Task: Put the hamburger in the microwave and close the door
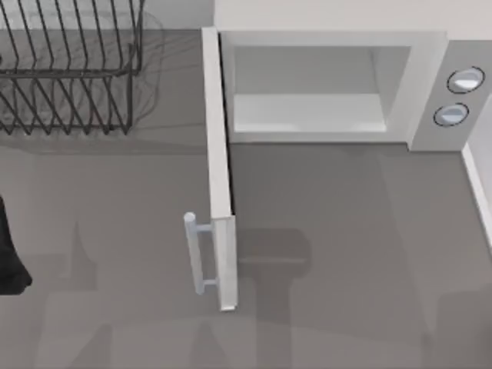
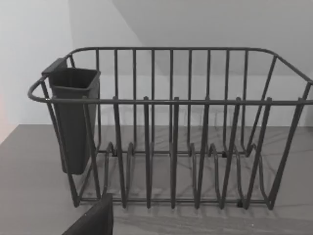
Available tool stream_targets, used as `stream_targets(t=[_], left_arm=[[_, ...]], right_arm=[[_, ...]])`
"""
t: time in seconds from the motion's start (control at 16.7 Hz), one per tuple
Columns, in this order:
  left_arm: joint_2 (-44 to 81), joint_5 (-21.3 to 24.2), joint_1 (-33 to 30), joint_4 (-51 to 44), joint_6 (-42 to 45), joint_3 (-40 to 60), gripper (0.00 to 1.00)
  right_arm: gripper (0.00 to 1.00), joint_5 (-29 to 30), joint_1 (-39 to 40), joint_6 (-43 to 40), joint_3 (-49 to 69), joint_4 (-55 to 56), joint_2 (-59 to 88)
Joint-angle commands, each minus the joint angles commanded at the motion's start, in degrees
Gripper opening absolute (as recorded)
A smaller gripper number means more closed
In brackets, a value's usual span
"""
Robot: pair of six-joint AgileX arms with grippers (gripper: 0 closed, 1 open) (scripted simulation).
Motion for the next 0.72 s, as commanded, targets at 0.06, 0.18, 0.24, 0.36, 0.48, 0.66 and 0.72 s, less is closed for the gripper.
stream_targets(t=[0.06, 0.18, 0.24, 0.36, 0.48, 0.66, 0.72], left_arm=[[0.00, 0.00, 0.00, 0.00, 0.00, 0.00, 1.00], [0.00, 0.00, 0.00, 0.00, 0.00, 0.00, 1.00], [0.00, 0.00, 0.00, 0.00, 0.00, 0.00, 1.00], [0.00, 0.00, 0.00, 0.00, 0.00, 0.00, 1.00], [0.00, 0.00, 0.00, 0.00, 0.00, 0.00, 1.00], [0.00, 0.00, 0.00, 0.00, 0.00, 0.00, 1.00], [0.00, 0.00, 0.00, 0.00, 0.00, 0.00, 1.00]], right_arm=[[0.02, 0.00, 0.00, 0.00, 0.00, 0.00, 0.00], [0.00, 0.00, 0.00, 0.00, 0.00, 0.00, 0.00], [0.00, 0.00, 0.00, 0.00, 0.00, 0.00, 0.00], [0.00, 0.00, 0.00, 0.00, 0.00, 0.00, 0.00], [0.00, 0.00, 0.00, 0.00, 0.00, 0.00, 0.00], [0.00, -1.24, -0.08, 0.80, 2.91, -6.49, -4.13], [0.00, -1.24, -0.15, 0.78, 3.49, -7.25, -4.36]])
